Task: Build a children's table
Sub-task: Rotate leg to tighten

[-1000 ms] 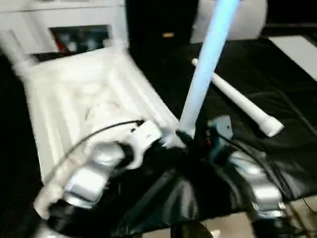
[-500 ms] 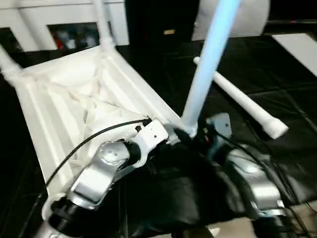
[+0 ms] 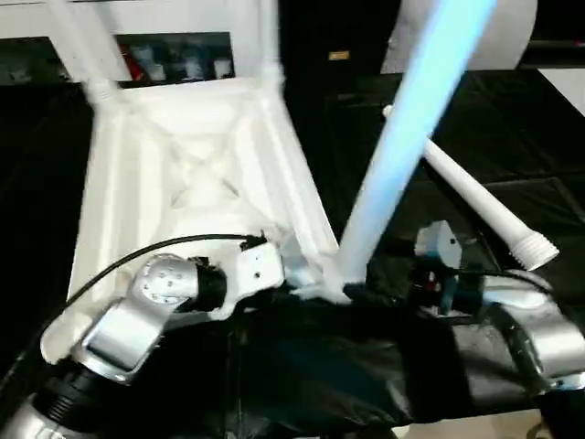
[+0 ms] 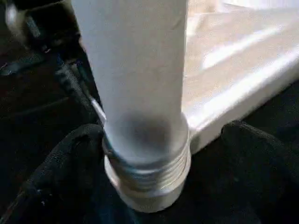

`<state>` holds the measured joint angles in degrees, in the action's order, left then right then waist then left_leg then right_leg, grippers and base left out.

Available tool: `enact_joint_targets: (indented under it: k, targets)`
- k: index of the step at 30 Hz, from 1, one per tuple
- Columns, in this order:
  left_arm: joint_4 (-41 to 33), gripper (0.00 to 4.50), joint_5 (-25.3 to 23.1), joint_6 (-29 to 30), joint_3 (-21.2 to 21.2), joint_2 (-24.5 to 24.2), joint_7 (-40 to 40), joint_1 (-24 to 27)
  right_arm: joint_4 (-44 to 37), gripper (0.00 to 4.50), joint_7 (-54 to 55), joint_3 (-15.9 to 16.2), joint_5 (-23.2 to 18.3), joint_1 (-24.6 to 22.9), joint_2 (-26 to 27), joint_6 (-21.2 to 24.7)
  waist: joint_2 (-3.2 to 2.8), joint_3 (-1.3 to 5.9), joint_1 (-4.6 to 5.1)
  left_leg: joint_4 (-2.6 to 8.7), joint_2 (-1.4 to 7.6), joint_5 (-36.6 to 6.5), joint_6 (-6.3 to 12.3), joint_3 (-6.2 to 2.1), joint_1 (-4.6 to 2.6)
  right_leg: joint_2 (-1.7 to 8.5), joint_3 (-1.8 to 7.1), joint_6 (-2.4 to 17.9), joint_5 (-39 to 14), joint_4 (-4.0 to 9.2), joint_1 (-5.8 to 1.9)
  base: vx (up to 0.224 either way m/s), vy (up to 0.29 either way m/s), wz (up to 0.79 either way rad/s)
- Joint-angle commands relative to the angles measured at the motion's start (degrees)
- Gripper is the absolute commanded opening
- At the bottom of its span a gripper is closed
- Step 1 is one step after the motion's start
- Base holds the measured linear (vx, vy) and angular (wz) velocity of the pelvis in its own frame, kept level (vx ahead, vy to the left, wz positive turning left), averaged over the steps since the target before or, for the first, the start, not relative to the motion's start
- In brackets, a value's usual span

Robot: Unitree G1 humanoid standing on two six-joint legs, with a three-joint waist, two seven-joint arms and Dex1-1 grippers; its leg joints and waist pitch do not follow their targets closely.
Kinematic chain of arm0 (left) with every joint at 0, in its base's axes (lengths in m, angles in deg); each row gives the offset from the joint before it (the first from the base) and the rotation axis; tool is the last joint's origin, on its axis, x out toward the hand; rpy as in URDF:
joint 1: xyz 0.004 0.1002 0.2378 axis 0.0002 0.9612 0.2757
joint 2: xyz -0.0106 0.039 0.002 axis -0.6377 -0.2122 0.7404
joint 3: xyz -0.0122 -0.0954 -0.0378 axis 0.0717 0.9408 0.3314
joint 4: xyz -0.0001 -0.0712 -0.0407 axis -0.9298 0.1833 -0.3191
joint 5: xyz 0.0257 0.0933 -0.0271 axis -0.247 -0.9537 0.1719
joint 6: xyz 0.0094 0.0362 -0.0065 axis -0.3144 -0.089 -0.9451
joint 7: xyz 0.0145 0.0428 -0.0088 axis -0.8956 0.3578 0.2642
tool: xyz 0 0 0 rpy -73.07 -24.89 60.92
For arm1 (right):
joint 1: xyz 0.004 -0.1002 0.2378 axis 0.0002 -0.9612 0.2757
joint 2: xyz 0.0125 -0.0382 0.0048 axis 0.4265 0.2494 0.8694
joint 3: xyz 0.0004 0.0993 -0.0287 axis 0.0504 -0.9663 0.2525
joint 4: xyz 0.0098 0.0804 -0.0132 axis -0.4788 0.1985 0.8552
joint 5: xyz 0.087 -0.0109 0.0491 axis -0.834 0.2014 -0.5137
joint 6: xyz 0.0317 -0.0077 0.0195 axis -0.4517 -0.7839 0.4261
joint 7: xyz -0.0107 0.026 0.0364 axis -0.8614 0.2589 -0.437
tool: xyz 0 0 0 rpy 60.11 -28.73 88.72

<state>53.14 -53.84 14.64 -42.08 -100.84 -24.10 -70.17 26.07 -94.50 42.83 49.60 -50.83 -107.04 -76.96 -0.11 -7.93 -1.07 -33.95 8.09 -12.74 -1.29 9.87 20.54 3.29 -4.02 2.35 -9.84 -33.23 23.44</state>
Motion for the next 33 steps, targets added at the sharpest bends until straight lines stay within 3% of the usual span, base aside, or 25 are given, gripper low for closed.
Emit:
enact_joint_targets:
  k: [1, 3, 8, 9, 12, 19, 23, 27, 30, 32, 33]
  targets:
    - [0.59, 0.00, -0.39, -1.84, -3.75, -0.98, -4.35, -0.21, 0.73, 4.43, -3.05, 1.15, 0.61, 0.61, -1.03, -1.21, 0.15, 3.57, 0.18, 3.85, 5.37, -2.61, 9.60, -1.73, -0.61, 5.87, 3.87, 15.77, -10.64, 3.16, -3.08, 0.000, 0.000, 0.00]
    - [1.19, 0.00, -0.38, -2.66, -3.90, -1.27, -5.18, -0.54, 1.09, 4.26, -4.52, 1.39, 0.46, 1.01, -1.22, -1.27, 0.18, 3.63, 0.03, 3.83, 5.38, -2.32, 9.49, -1.70, -0.48, 5.89, 3.96, 15.77, -9.97, 3.08, -3.24, 0.000, 0.000, 0.00]
    - [2.96, 0.00, -0.60, -5.98, -5.13, -2.44, -8.96, -1.95, 4.12, 3.94, -8.27, 3.99, 1.33, 3.66, -1.47, -2.09, 0.13, 4.13, -0.44, 3.42, 5.48, 1.99, 11.28, -1.70, -0.55, 5.86, 3.80, 17.10, -4.41, 2.17, -3.21, 0.000, 0.000, 0.00]
    - [3.16, 0.00, -0.76, -6.41, -5.20, -2.52, -9.20, -2.10, 4.74, 3.69, -8.33, 4.37, 1.61, 4.03, -1.52, -2.39, 0.18, 4.10, -0.49, 3.43, 5.48, 2.37, 11.41, -1.74, -0.51, 5.83, 3.77, 17.26, -4.08, 2.07, -3.26, 0.000, 0.000, 0.00]
    - [3.95, 0.00, -1.13, -7.26, -5.47, -2.59, -9.30, -2.72, 6.41, 3.61, -8.69, 5.04, 1.84, 5.08, -1.35, -3.31, 0.21, 4.04, -0.53, 3.37, 5.44, 1.53, 11.20, -1.67, -0.41, 5.95, 3.80, 17.16, -5.36, 2.26, -3.30, 0.000, 0.000, 0.00]
    - [4.91, 0.00, -0.95, -8.28, -5.50, -2.48, -10.10, -3.37, 7.55, 2.89, -10.38, 5.42, 1.26, 6.40, -0.14, -3.72, 0.39, 3.74, -0.51, 3.61, 5.46, -2.04, 8.77, -1.68, -0.43, 5.95, 3.93, 16.12, -10.43, 2.74, -3.29, 0.000, 0.000, 0.00]
    - [5.06, 0.00, -0.85, -8.55, -5.43, -2.70, -10.30, -3.26, 6.96, 2.76, -10.78, 5.75, 0.78, 5.93, -0.14, -3.69, 0.30, 3.95, -0.45, 3.50, 5.45, -0.19, 9.38, -1.70, -0.36, 5.84, 3.90, 16.52, -7.50, 2.33, -3.32, 0.000, 0.000, 0.00]
    - [5.27, 0.00, -0.56, -8.41, -5.41, -2.84, -10.24, -3.06, 6.05, 2.75, -10.87, 6.01, 0.45, 4.82, -0.26, -3.78, 0.31, 3.85, -0.54, 3.55, 5.47, -0.93, 9.37, -1.65, -0.39, 5.88, 3.88, 16.38, -8.80, 2.56, -3.28, 0.000, 0.000, 0.00]
    - [4.44, 0.00, -0.28, -5.76, -4.81, -2.04, -8.35, -2.44, 4.50, 2.75, -10.22, 6.01, -0.08, 3.11, 0.17, -2.37, 0.19, 3.84, -0.61, 3.60, 5.55, -1.23, 9.00, -1.64, -0.44, 5.87, 3.93, 16.32, -8.95, 2.60, -3.27, 0.000, 0.000, 0.00]
    - [2.92, 0.00, 0.16, -0.63, -3.63, 0.36, -3.97, -1.33, 1.81, 2.75, -6.23, 5.68, -0.60, 0.42, 2.45, 0.33, 0.16, 3.75, -0.49, 3.72, 5.75, -1.27, 8.59, -1.60, -0.34, 5.93, 4.03, 16.73, -8.21, 2.52, -3.27, 0.000, 0.000, 0.00]
    - [2.05, 0.00, 0.21, 2.15, -3.08, 2.06, -1.27, -0.83, 0.44, 2.75, -2.38, 5.52, -0.41, -0.67, 4.51, 2.42, 0.16, 3.61, -0.55, 3.86, 5.69, -2.59, 8.14, -1.80, -0.28, 5.93, 3.89, 16.45, -10.26, 2.84, -3.30, 0.000, 0.000, 0.00]
